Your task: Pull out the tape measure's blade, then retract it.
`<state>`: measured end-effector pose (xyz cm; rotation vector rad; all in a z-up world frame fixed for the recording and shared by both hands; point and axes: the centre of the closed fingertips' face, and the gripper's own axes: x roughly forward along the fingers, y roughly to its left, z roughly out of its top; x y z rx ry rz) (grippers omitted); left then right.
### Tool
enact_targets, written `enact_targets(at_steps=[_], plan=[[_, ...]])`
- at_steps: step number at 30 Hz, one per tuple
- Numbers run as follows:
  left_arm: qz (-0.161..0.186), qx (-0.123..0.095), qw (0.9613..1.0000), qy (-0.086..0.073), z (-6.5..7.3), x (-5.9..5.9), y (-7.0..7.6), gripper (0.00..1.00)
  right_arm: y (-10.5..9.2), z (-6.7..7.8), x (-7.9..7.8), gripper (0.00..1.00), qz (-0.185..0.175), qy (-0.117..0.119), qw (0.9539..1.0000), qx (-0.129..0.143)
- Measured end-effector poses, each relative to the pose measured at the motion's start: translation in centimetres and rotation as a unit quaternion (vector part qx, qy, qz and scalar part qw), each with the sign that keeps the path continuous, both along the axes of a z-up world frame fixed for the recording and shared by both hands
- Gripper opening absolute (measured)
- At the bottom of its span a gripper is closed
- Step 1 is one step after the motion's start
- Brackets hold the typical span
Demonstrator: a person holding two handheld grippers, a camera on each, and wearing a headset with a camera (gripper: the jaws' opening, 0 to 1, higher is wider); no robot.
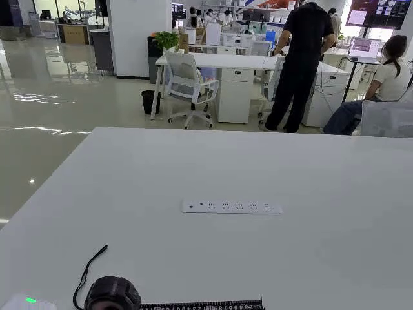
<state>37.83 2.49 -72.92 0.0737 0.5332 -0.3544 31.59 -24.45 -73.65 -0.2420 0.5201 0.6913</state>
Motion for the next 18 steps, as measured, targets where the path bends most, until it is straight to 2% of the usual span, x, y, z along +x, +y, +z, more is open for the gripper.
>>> enact_targets(at_steps=[3,10,16,18], plan=[[0.017,-0.010,0.9998,0.005,-0.4,0.4,0.1,0.95,0.1,-0.2,0.3,0.86,0.020,-0.002,0.9998,-0.005],[0.043,-0.001,0.9991,0.003,-0.8,1.2,0.2,0.94,0.2,-0.7,1.1,0.77,0.064,0.001,0.9978,-0.017],[0.071,-0.007,0.9975,0.003,-1.1,2.0,0.6,0.91,0.2,-1.4,2.0,0.70,0.102,0.001,0.9944,-0.030],[0.085,-0.016,0.9962,0.004,-1.4,2.2,0.9,0.90,0.3,-1.6,2.2,0.68,0.115,0.002,0.9928,-0.034]])
